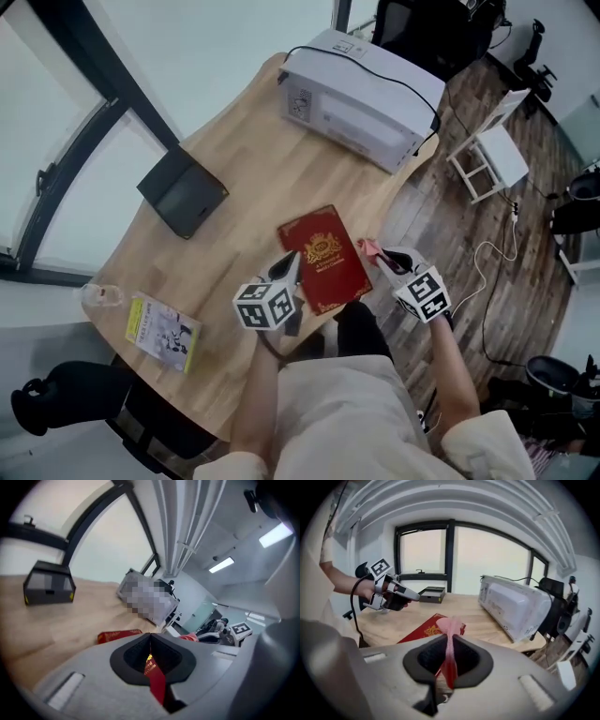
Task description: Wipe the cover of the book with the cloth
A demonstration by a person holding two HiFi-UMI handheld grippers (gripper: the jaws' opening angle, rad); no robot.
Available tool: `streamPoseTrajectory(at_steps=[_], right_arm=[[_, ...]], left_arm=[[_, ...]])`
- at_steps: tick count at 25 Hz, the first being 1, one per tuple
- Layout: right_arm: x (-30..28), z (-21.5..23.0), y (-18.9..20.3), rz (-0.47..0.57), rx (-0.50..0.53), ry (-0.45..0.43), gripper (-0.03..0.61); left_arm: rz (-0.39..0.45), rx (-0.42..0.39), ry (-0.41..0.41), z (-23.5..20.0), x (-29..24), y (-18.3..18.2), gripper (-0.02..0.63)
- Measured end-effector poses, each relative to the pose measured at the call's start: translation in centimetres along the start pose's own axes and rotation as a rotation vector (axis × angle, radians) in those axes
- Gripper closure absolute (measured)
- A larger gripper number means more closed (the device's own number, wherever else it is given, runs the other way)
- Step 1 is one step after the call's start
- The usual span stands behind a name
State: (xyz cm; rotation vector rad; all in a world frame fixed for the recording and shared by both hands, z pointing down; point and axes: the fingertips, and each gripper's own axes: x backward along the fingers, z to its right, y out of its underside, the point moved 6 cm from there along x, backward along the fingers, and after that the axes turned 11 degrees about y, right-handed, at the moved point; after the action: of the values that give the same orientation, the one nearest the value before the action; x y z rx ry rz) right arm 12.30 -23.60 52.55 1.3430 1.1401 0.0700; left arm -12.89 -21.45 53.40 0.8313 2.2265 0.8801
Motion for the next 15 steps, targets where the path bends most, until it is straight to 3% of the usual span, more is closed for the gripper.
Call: streamPoseTrajectory(at_steps=[2,4,8,11,15], right_arm=[[-2.6,-0.4,1.0,-0.041,0.107,-0.021,0.548],[-5.2,0.1,1.2,-0.078,0.220,-0.021,0.548],[-8.4,-1.0,-0.7,-0.052,0.385,-0.252,0.548],[-9.9,-2.3,-0.9,-0.037,0.551,-0.333,0.548],[-11.3,-3.6,0.4,-0.059,0.577,-0.450,0.548]], left_arm=[[-0.077,0.032,0.026,-0.5,-2.1,2.6,0.606],[-0.188,-0.013,0.018,-1.1,-4.2,4.6,0.606],[-0.367,-0.071,0.031,-1.2,-6.3,7.0,0.606],[-0.383,-0.066,-0.001,-1.7,-6.8,7.4,0.606],[-0.381,-0.082,-0.074,-3.5,-8.1,7.7,0.606]])
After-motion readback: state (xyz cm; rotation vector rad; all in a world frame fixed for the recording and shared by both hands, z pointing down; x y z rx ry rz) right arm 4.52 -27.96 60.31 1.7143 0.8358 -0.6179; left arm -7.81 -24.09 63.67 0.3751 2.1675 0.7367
